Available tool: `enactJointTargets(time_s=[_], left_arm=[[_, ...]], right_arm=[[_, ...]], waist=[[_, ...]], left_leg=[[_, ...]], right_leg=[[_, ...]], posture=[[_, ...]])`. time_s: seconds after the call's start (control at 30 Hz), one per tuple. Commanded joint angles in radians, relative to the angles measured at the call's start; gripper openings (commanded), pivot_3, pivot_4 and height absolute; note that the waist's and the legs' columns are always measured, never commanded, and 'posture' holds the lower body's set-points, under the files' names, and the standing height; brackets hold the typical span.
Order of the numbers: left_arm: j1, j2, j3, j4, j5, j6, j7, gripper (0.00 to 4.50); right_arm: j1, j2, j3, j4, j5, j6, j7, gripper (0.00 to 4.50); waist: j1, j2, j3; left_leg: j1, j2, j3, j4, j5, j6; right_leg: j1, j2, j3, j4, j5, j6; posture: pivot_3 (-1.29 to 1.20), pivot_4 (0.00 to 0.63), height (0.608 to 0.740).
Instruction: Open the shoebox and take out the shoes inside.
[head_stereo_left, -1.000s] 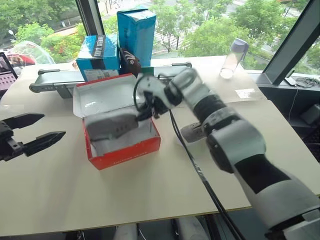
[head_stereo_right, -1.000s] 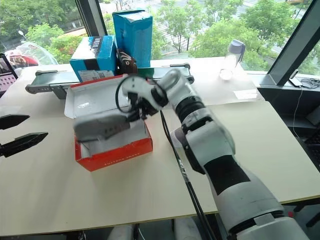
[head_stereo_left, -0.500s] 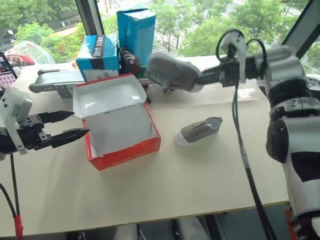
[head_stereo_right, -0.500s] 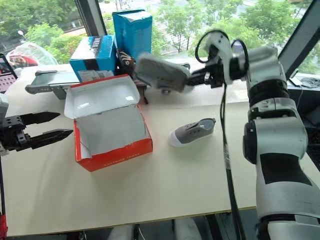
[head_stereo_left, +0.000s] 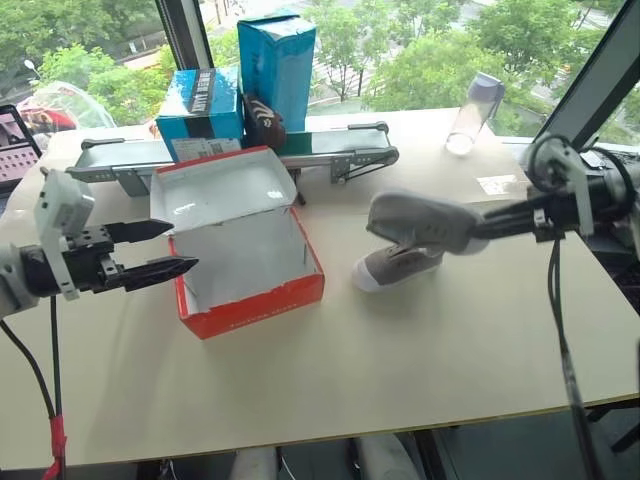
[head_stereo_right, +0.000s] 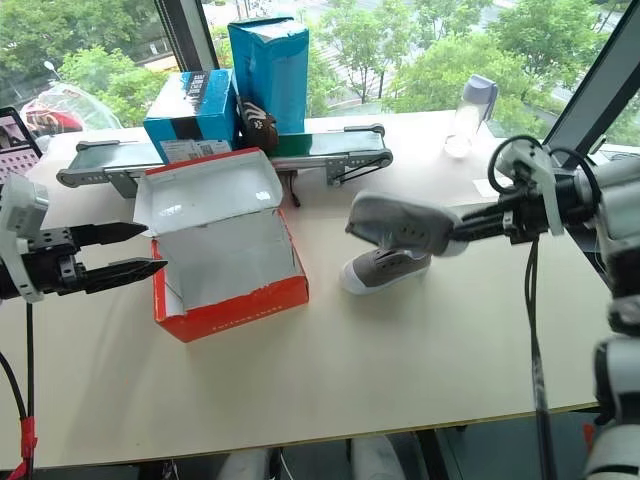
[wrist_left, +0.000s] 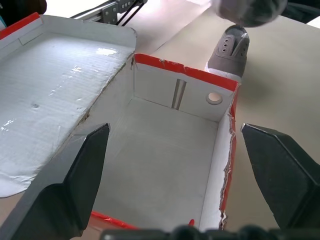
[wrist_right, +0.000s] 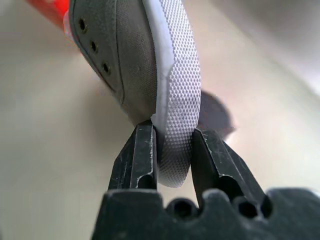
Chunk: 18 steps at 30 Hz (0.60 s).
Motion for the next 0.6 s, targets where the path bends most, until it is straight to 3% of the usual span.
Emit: enactJointTargets(time_s=[0.03,0.17,0.3,0.4,0.6], left_arm=[[-0.039,0.006,-0.018,0.015,0.012,-0.036,-0.015,4.5],[-0.053,0.007,-0.036,0.028,0.02,-0.045,-0.023,4.5],[-0.042,0.008,-0.021,0.017,0.019,-0.04,-0.023,4.5],[-0.023,0.012,0.001,-0.002,0.011,-0.028,-0.021,4.5],[0.024,0.022,0.062,-0.045,-0.004,-0.001,-0.008,4.5]], right_arm=[[0.029,-0.075,0.029,-0.13,0.134,0.049,0.049,1.05],[0.036,-0.105,0.118,-0.155,0.186,0.02,0.049,1.05],[0.024,-0.092,0.294,-0.16,0.123,-0.056,0.049,1.05],[-0.021,-0.032,0.394,-0.048,0.024,-0.146,0.049,1.05],[-0.126,0.063,0.53,0.185,-0.033,-0.254,0.049,1.05]], waist=[[-0.007,0.0,0.0],[-0.013,0.0,0.0],[-0.013,0.0,0.0],[-0.012,0.0,0.0],[-0.014,-0.002,-0.001]], left_leg=[[0.0,0.0,0.0,0.001,0.0,0.0],[0.002,0.0,0.002,0.002,0.0,0.0],[0.001,0.001,0.002,0.002,0.0,0.0],[-0.002,0.0,0.002,0.002,0.0,0.0],[-0.001,0.001,0.002,0.004,0.0,0.0]], right_leg=[[0.0,0.0,0.0,0.0,0.0,0.001],[0.001,0.0,0.002,0.0,0.001,0.002],[0.001,0.001,0.002,-0.001,0.001,0.002],[-0.002,0.0,0.002,-0.001,0.001,0.002],[0.0,0.001,0.003,-0.001,0.002,0.003]], posture=[[0.0,0.15,0.74],[0.0,0.15,0.74],[0.0,0.15,0.74],[0.0,0.15,0.74],[0.0,0.15,0.74]])
